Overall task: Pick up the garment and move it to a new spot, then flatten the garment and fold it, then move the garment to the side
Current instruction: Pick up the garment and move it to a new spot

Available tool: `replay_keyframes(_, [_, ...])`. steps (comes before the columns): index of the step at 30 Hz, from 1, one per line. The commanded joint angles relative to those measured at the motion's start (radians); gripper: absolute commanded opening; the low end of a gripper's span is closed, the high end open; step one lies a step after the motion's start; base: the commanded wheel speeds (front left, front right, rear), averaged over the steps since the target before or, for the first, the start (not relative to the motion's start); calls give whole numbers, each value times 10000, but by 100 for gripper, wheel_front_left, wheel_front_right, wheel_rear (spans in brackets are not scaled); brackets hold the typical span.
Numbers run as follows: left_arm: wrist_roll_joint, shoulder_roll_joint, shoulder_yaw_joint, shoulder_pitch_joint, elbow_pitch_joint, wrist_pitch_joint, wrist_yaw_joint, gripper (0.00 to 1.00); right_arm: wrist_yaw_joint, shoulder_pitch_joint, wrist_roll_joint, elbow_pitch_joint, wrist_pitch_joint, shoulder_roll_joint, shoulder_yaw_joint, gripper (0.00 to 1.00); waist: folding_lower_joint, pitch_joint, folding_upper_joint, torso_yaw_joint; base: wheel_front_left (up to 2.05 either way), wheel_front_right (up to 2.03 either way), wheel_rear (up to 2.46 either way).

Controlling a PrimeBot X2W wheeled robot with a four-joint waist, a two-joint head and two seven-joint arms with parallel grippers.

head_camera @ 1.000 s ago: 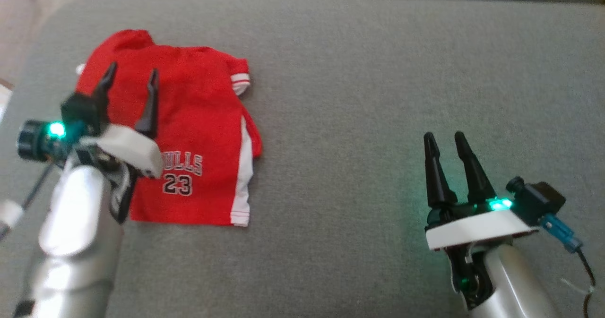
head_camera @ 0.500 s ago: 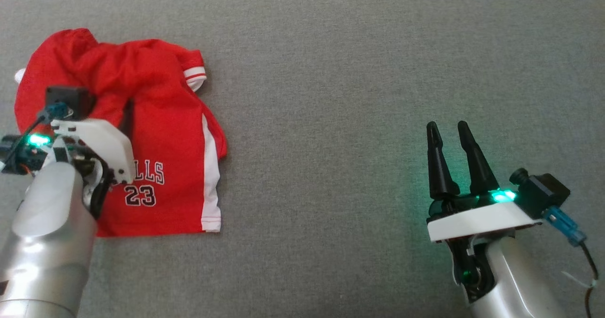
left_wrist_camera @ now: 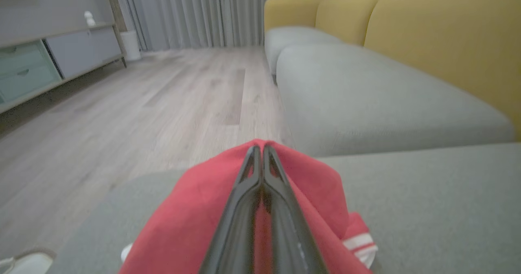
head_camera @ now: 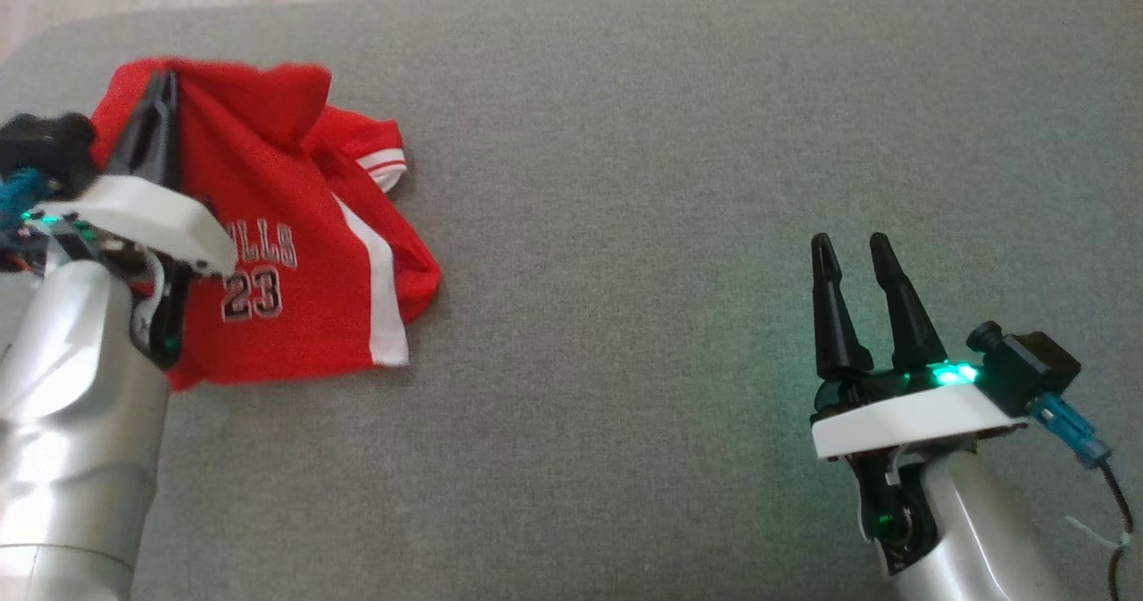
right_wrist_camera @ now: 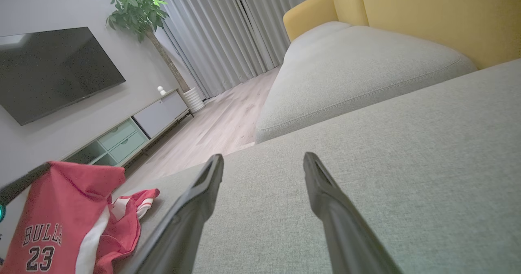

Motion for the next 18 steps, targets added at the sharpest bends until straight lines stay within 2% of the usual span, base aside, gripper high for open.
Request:
replay_keyframes(1, [-102,463,421,-476,-418,-203,50,0,-7,-63,24,-280,-107,-33,190,100,0,-137,0,74,0,0,0])
replay_keyframes(7, [-501,261,749,-151,-1867,-655,274,0,-7,110,125,-220,-107,-33,204,100,0,-604,0,185,0,0,0])
replay_keyframes(13, [-579,18,411,567,-3753,47,425,0,-7,100,266,-237,-107,-33,260,100,0,-856,0,12,0,0,0])
replay_keyframes(18, [-549,-406,-131,967,-5256,707,596,0,-7,3,346,-343,-107,-33,179,100,0,-906,0,-491,0,0,0])
